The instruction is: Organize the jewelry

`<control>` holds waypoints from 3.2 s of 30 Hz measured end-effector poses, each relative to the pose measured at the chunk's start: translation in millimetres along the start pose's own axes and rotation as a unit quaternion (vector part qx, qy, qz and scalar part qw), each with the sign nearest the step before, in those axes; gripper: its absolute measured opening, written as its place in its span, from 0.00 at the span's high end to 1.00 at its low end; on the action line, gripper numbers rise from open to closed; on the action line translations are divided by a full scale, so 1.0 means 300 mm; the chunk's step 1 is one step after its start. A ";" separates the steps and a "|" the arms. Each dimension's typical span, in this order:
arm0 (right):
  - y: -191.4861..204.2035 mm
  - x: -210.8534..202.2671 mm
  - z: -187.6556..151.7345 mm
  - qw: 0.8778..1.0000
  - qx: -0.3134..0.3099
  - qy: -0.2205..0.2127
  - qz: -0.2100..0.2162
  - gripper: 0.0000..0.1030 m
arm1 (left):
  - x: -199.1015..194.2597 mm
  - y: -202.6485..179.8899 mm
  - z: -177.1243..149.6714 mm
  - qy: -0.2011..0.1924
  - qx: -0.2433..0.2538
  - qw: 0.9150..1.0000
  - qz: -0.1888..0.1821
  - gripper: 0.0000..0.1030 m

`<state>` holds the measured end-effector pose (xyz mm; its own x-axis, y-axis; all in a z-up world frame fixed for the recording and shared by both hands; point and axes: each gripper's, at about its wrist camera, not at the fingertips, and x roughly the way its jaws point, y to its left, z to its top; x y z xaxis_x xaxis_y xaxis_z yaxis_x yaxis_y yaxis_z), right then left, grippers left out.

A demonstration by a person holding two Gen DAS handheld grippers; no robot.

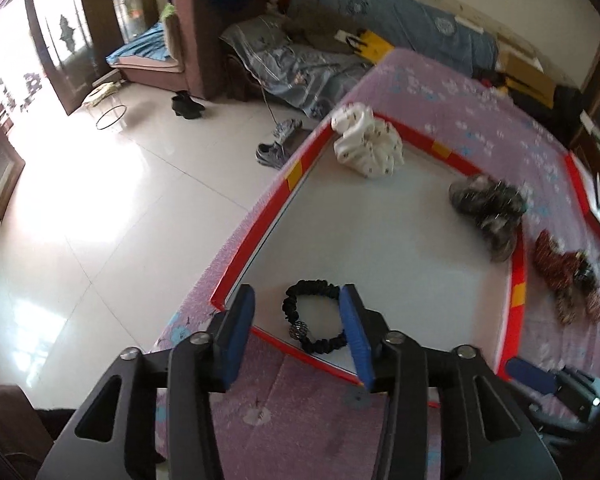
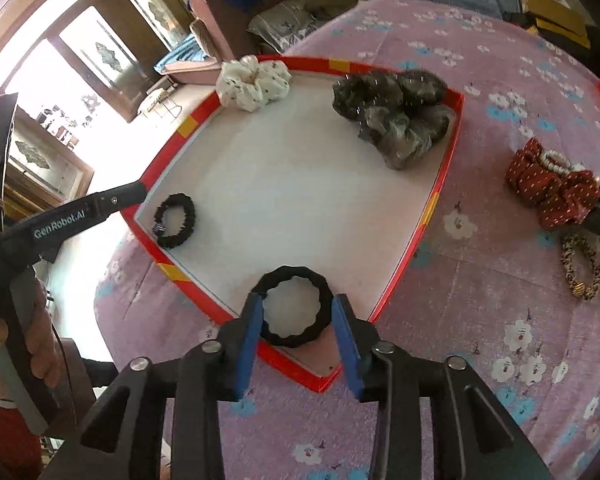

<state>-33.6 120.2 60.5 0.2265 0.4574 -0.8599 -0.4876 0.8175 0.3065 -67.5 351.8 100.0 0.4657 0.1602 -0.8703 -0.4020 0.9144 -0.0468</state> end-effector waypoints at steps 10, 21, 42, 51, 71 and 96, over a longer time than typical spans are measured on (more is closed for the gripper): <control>-0.131 -0.213 -0.079 0.997 0.036 -0.061 -0.020 0.58 | -0.183 -0.178 -0.061 -0.052 0.003 0.999 0.016 0.48; -0.436 -0.405 -0.271 0.982 0.132 -0.100 -0.096 0.50 | -0.230 -0.560 -0.269 -0.022 0.061 0.997 -0.052 0.45; -0.673 -0.541 -0.454 0.965 0.183 -0.111 -0.150 0.49 | -0.312 -0.874 -0.458 -0.043 0.160 0.986 -0.034 0.45; -0.679 -0.530 -0.458 0.966 0.185 -0.106 -0.145 0.46 | -0.313 -0.887 -0.477 -0.041 0.170 0.984 -0.025 0.45; -0.678 -0.522 -0.458 0.967 0.191 -0.103 -0.138 0.45 | -0.307 -0.891 -0.482 -0.032 0.177 0.983 -0.022 0.45; -0.771 -0.526 -0.503 0.960 0.231 -0.109 -0.118 0.40 | -0.321 -0.900 -0.492 -0.030 0.176 0.984 -0.013 0.45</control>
<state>-83.9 -194.0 63.5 0.4803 0.2621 -0.8370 0.0128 0.9521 0.3055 -120.2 34.5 123.9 0.5220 0.1479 -0.8400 -0.0973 0.9888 0.1136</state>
